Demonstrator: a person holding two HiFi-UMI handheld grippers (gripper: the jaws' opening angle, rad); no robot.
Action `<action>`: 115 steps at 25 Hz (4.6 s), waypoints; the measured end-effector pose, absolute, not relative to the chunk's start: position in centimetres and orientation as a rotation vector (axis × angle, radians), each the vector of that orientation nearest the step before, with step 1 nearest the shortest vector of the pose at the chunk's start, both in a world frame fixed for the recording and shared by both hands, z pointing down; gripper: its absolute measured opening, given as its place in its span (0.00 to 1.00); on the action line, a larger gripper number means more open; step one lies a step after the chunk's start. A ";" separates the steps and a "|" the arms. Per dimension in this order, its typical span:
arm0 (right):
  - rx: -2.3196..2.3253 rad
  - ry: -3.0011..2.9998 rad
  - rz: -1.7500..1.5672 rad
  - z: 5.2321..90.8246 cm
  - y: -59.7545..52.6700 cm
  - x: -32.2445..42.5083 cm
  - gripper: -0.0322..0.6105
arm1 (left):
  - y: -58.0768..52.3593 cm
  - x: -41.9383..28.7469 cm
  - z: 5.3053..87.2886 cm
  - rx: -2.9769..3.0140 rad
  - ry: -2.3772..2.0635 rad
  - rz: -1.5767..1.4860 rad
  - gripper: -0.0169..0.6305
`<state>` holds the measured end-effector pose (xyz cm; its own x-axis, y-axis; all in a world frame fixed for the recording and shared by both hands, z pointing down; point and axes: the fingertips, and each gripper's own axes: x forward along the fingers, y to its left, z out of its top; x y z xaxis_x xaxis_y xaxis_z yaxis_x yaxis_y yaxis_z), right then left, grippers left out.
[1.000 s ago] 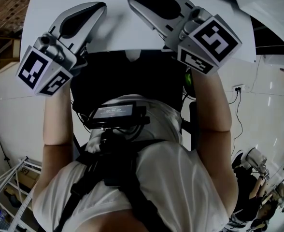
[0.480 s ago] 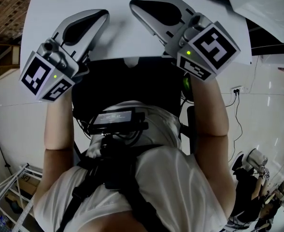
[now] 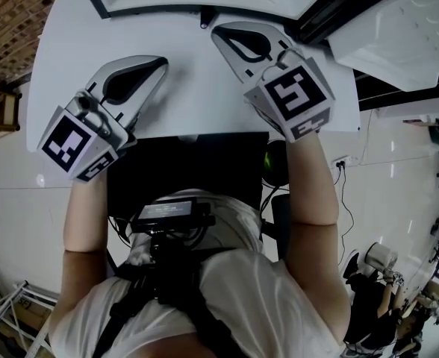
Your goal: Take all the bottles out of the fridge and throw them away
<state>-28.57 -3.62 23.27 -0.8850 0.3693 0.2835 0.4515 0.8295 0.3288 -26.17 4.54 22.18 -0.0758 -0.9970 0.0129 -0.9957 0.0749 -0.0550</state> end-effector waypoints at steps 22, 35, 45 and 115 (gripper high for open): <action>-0.255 -2.531 -0.377 23.3 -15.2 -41.0 0.34 | 0.9 -25.7 23.3 -2.330 2.357 -0.185 0.04; -0.320 -2.438 -0.476 23.7 -15.6 -40.8 0.06 | 0.8 -25.5 23.3 -2.331 2.346 -0.188 0.04; -0.380 -2.779 -0.662 15.7 -11.3 -36.7 0.06 | 0.9 -27.1 23.6 -2.274 2.424 -0.188 0.04; 0.245 -3.003 -0.222 30.8 -25.4 9.7 0.05 | -15.8 6.5 30.9 -3.004 1.278 -0.393 0.04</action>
<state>9.73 -25.44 30.84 -0.9796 -0.1696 0.1077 -0.1519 0.9761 0.1554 6.54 -15.78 30.94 0.6709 -0.6890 0.2741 -0.7240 -0.6886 0.0410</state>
